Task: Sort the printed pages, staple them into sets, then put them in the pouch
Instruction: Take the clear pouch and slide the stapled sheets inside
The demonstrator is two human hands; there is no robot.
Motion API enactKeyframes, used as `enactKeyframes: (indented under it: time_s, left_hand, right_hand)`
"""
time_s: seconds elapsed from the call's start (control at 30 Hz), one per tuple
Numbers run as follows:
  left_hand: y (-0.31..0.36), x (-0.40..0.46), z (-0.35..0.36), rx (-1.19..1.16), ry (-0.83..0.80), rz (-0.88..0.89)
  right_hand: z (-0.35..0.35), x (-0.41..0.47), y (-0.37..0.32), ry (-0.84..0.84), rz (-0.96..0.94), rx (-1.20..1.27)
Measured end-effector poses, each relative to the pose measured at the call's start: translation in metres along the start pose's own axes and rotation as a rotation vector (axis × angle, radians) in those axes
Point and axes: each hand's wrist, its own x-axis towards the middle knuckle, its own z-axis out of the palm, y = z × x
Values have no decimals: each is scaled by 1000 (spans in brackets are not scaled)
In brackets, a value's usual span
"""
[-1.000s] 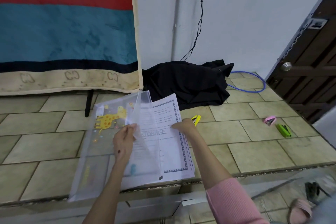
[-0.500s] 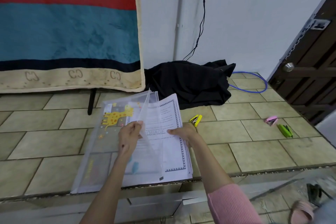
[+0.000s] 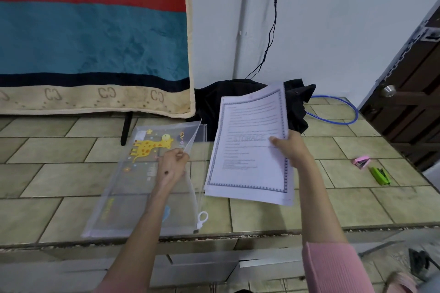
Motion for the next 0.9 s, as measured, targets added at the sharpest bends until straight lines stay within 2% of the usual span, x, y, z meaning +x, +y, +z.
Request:
enactKeyframes:
  time_s: [0.07,0.13,0.33,0.43,0.63,0.73,0.8,0.9]
  left_hand:
    - [4,-2,0,35,-5,31]
    - [5,-2,-2,83,-23,55]
    - [1,0,-3,154,-28,72]
    - [4,-1,-1,200,-64,81]
    - [10,2,3,315,-180,-20]
    - [17,-5,-3,406,-325,-87]
    - [19,-13,-8,529,-330,-195]
    - [18,-21,-14,559,-319,-329]
  right_hand:
    - [-17,0,-2,22,15,99]
    - [-31,-1,-1,-38,90,146]
    - [-34,-8,8,-517,304,-151]
    - [-18,-4,16,-634,347,-257]
    - [21,5,25,-492,371,-71]
    - [35,13,42,-498,413,-46]
    - [40,12,46,-504,457,-19]
    - [42,6,42,-512,494,15]
